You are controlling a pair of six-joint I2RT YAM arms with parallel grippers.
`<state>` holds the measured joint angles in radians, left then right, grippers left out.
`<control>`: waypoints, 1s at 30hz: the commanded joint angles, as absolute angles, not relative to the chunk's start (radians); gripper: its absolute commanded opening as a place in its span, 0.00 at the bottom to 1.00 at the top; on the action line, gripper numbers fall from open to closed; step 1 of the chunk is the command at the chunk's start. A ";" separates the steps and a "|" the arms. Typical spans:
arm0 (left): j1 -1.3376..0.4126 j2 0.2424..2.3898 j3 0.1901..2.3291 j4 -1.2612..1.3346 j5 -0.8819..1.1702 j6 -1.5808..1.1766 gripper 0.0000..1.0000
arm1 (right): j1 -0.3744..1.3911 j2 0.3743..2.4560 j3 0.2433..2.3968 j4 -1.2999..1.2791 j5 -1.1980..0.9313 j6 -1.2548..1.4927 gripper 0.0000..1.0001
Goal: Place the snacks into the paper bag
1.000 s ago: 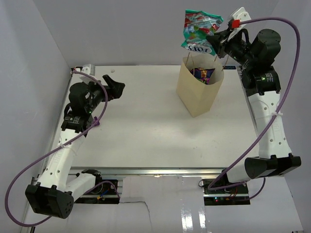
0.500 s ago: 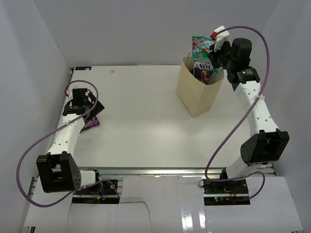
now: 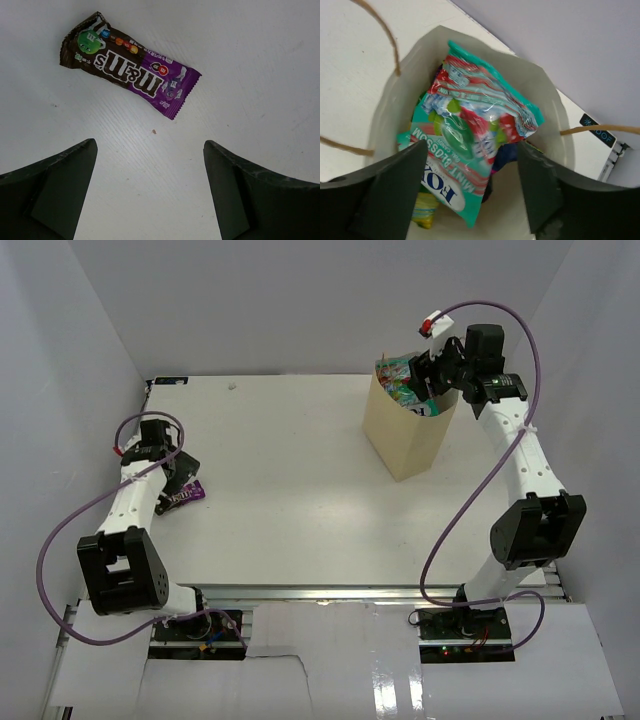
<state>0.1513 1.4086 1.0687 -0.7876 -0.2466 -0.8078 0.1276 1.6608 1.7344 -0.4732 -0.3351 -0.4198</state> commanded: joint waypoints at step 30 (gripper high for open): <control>0.273 1.899 1.279 -0.879 -0.060 -1.152 0.90 | 0.028 1.327 1.433 -0.330 -0.733 -0.380 0.90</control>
